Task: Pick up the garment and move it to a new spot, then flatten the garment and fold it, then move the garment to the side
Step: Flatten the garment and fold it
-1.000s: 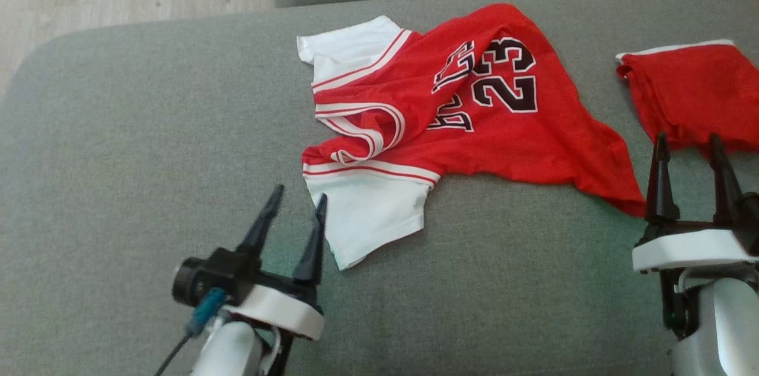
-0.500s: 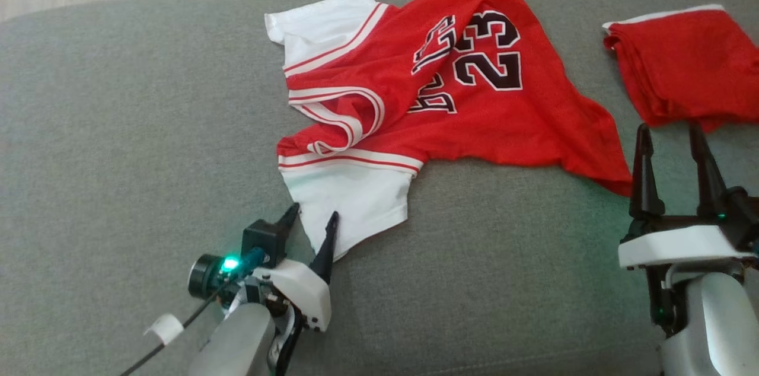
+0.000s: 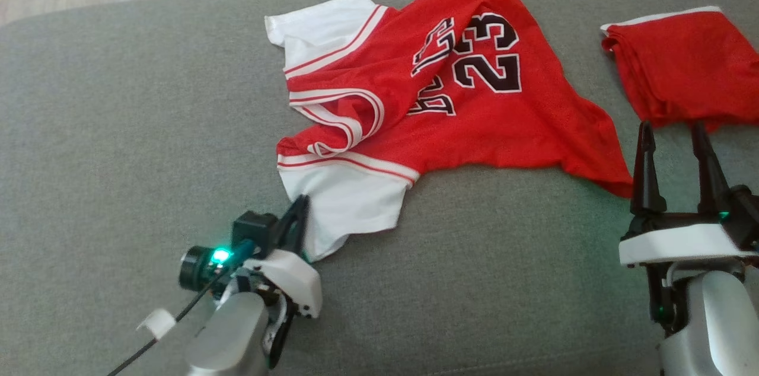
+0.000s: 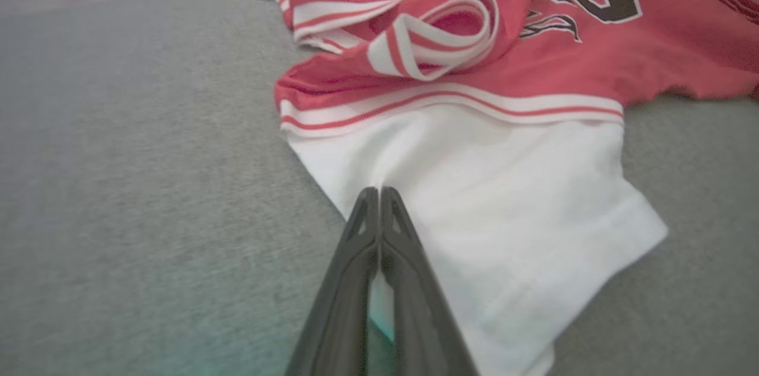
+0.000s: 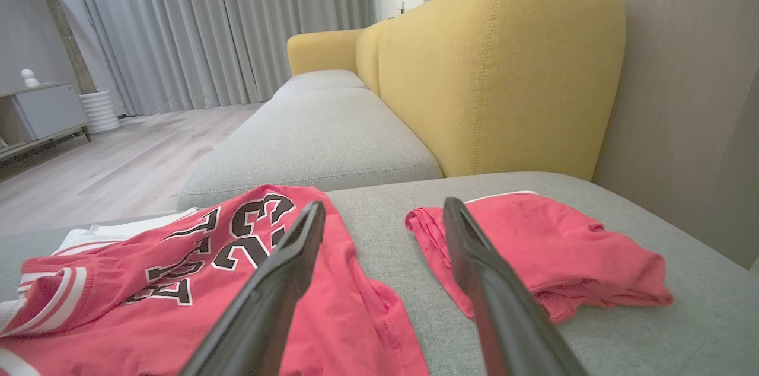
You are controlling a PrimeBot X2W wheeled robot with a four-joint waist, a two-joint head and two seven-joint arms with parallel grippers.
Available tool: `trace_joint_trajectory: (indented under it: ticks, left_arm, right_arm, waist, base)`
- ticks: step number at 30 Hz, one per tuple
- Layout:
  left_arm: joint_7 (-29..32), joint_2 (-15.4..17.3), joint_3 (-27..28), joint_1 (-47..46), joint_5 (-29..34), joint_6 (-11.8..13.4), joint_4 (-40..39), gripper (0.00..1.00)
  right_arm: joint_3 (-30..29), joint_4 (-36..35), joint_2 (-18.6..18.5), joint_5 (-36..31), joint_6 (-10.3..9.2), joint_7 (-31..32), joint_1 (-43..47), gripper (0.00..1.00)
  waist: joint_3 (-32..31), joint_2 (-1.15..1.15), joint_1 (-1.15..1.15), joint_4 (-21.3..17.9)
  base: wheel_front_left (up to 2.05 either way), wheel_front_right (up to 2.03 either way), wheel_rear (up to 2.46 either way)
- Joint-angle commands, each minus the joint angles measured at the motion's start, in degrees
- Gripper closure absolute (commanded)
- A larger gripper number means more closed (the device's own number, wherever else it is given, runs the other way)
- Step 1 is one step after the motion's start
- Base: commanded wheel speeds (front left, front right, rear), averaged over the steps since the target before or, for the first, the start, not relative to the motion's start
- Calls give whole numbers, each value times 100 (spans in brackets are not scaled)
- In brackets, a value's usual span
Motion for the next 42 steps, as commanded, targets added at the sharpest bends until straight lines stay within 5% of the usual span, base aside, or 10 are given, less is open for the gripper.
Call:
trace_joint_trajectory:
  ticks: [1, 8, 12, 14, 15, 29, 36, 42]
  left_arm:
    - [-204, 114, 250, -139, -61, 84, -42, 100]
    - [-623, 368, 593, -167, -191, 242, -171, 100]
    - [-682, 402, 581, -5, -213, 102, -363, 100]
    - [-694, 400, 519, 101, -191, 14, -470, 20]
    - [-699, 397, 511, 155, -188, 9, -521, 0]
    - [-716, 413, 1196, 1336, 87, 279, -2538, 0]
    - [-716, 365, 1276, 1487, 254, 205, -2605, 0]
    - [-510, 324, 1178, 1257, 295, 228, -1768, 0]
  right_arm:
    - [153, -177, -26, 6, -5, -63, -164, 0]
    - [250, -70, -26, -47, -5, -63, -72, 0]
    - [388, 17, -26, -29, -5, -63, 69, 0]
    - [440, 34, -26, -14, -5, -63, 124, 0]
    - [459, 34, -26, -3, -5, -63, 144, 0]
    - [565, 11, -26, -72, -5, -63, 433, 0]
    - [652, 14, -26, -61, -5, -63, 410, 0]
    - [639, -27, -26, -78, -5, -63, 392, 0]
  waist:
    - [-50, 0, 0, 47]
    - [-211, 0, 0, 210]
    - [-292, 0, 0, 314]
    - [-314, 0, 0, 349]
    - [-325, 0, 0, 367]
    - [-579, 0, 0, 602]
    - [-578, 0, 0, 575]
    - [-461, 0, 0, 466]
  base:
    - [0, 0, 0]
    - [0, 0, 0]
    - [0, 0, 0]
    - [0, 0, 0]
    - [0, 0, 0]
    - [0, 0, 0]
    - [0, 0, 0]
    - [0, 0, 0]
